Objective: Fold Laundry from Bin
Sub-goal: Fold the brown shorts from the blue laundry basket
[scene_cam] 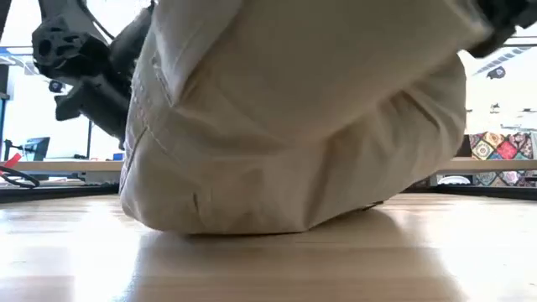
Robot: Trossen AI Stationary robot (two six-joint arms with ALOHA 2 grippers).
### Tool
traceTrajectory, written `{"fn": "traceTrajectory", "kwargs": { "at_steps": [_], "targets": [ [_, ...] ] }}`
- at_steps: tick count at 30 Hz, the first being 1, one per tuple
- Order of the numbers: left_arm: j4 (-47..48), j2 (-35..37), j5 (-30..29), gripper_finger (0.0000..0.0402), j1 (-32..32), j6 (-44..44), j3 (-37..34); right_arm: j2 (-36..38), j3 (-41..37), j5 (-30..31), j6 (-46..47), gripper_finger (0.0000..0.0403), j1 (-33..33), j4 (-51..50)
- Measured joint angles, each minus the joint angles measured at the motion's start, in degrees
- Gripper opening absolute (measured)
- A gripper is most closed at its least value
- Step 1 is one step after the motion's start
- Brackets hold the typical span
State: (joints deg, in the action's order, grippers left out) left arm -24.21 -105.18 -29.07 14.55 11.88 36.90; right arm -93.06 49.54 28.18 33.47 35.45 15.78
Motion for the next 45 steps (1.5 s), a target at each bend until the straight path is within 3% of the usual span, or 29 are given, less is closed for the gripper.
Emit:
{"fn": "traceTrajectory", "kwargs": {
  "at_steps": [8, 17, 20, 23, 30, 35, 45],
  "targets": [
    [-3.2, -8.1, 0.3, 0.0098, 1.3, -0.2, 2.9, 5.2, -0.1, 1.9, 7.2, 0.0013, -6.0, -0.3],
    [-3.9, -7.5, 0.9, 0.0098, 2.1, -0.1, 1.7, 11.5, -0.1, 8.2, 30.2, 0.0013, -11.6, -23.8],
    [-4.2, -7.5, 0.9, 0.0094, 2.6, -0.3, 1.7, 11.6, -0.1, 9.3, 33.2, 0.0013, -13.1, -28.5],
    [-4.8, -7.5, 1.0, 0.0087, 2.9, -0.5, 1.6, 11.2, -0.1, 8.9, 32.3, 0.0013, -15.6, -28.7],
    [-5.0, -7.5, 1.2, 0.0078, 3.1, -0.2, 1.5, 9.1, -0.2, 1.6, 28.3, 0.0013, -22.6, -28.8],
    [-5.2, -7.5, 1.2, 0.0078, 3.2, 0.0, 1.5, 7.4, -0.2, 1.3, 22.9, 0.0013, -26.6, -28.2],
    [-5.2, -7.5, 1.3, 0.0077, 3.4, 0.7, 1.5, 1.0, -0.2, -7.5, 7.4, 0.0013, -31.3, -15.6]
  ]
}}
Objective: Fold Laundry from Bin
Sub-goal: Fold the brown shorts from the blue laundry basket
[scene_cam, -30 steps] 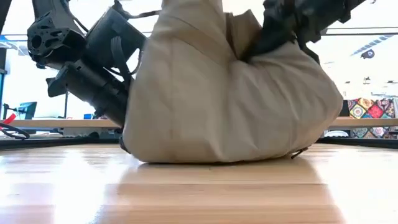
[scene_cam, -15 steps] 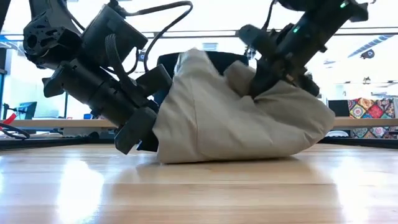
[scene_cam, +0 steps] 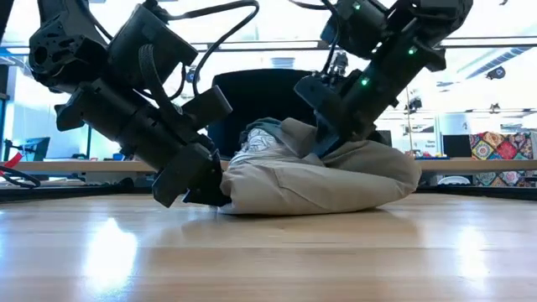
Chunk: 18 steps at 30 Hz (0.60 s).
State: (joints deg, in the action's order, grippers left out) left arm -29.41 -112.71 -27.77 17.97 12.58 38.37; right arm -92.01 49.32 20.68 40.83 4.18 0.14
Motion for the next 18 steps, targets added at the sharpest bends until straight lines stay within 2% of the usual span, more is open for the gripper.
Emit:
{"fn": "traceTrajectory", "kwargs": {
  "at_steps": [4, 8, 10, 12, 15, 18],
  "targets": [
    [0.0, 0.0, 0.0, 0.0077, 0.1, 0.1, 0.0, 1.0, 0.0, -1.3, -8.6, 0.0013, 0.8, 2.4],
    [-0.1, 0.0, -0.3, 0.0077, 0.7, -2.2, 0.0, 3.2, 0.0, -1.7, -23.3, 0.0013, 2.2, 5.5],
    [-0.2, 0.0, -0.4, 0.0077, 1.0, -4.1, 0.0, 3.5, 0.1, -2.2, -26.8, 0.0013, 1.7, 7.6],
    [-0.3, 0.0, -0.1, 0.0077, 1.2, -5.8, 0.0, 2.8, 0.1, -4.1, -27.4, 0.0013, -0.5, 8.3],
    [-0.4, 0.0, 0.2, 0.0077, 1.3, -7.3, 0.0, 0.0, -0.1, -10.4, -25.1, 0.0013, -5.0, 8.4],
    [-0.7, 0.0, 0.2, 0.0077, 1.3, -7.6, -0.1, -3.3, -0.2, -12.0, -22.3, 0.0013, -7.8, 8.2]
  ]
}}
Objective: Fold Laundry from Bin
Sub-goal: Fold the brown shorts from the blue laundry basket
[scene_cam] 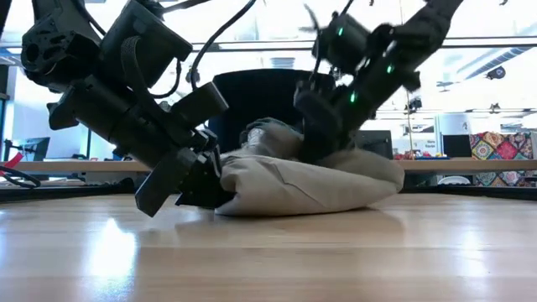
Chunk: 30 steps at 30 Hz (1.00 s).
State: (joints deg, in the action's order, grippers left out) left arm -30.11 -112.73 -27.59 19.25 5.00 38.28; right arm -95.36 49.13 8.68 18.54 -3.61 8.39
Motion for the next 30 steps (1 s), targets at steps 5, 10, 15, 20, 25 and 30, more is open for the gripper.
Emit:
{"fn": "traceTrajectory", "kwargs": {
  "at_steps": [5, 10, 15, 20, 25, 30],
  "targets": [
    [0.2, 0.5, -1.1, 0.0077, 0.3, 0.5, 0.0, -2.7, 0.1, -3.6, 0.1, 0.0036, -2.9, 0.1],
    [3.4, 3.7, -1.2, 0.0088, 0.6, -0.3, 0.2, -0.8, 1.1, -5.7, -0.6, 0.0117, -3.0, -0.6],
    [9.8, 9.5, -0.5, 0.0118, 0.7, -0.2, -0.1, 4.7, 1.4, -5.7, -3.8, 0.0204, -2.9, -1.9],
    [21.4, 18.3, 0.3, 0.0149, 0.7, 2.9, 0.1, 10.2, 1.4, -5.6, -8.2, 0.0257, -3.0, -5.2],
    [33.8, 27.8, 4.4, 0.0168, 0.7, 6.0, 0.1, 12.5, 1.4, -5.2, -10.2, 0.0271, -3.0, -5.2],
    [40.9, 37.1, 2.5, 0.017, -0.4, 5.5, 0.1, 12.6, 1.3, -3.2, -12.8, 0.0261, -3.0, -5.6]
  ]
}}
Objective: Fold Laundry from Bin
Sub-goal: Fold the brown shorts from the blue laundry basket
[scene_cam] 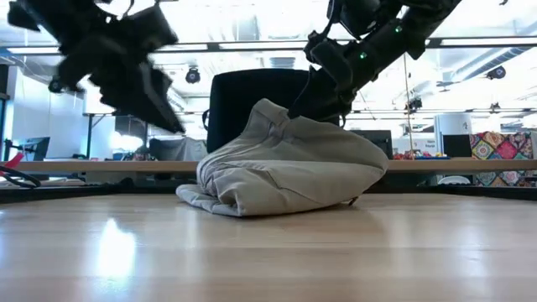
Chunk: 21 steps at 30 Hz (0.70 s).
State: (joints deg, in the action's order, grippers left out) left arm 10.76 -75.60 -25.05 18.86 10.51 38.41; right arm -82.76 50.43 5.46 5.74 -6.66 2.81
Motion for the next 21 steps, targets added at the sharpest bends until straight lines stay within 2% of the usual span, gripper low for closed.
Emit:
{"fn": "traceTrajectory", "kwargs": {
  "at_steps": [4, 7, 11, 16, 21],
  "targets": [
    [-6.1, 2.6, -1.4, 0.0167, -6.8, -8.0, 0.1, 0.0, 0.0, 4.9, -2.4, 0.025, 0.0, 0.3],
    [-12.2, 0.1, 4.1, 0.0164, -15.4, -12.9, 0.1, 0.1, 1.3, 8.2, -3.5, 0.0244, 0.0, 0.0],
    [-17.3, -7.9, 10.0, 0.0159, -25.1, -17.3, 0.1, 0.2, 3.9, 9.7, -3.5, 0.0238, -0.2, -3.7],
    [-15.6, -17.8, 11.3, 0.015, -31.8, -17.3, 0.2, 0.2, 6.4, 8.3, 1.5, 0.0237, 0.6, -9.5],
    [-10.1, -20.8, 11.4, 0.0138, -31.8, -13.3, 0.7, -3.3, 3.9, 0.8, 7.5, 0.0237, 5.1, -6.0]
  ]
}}
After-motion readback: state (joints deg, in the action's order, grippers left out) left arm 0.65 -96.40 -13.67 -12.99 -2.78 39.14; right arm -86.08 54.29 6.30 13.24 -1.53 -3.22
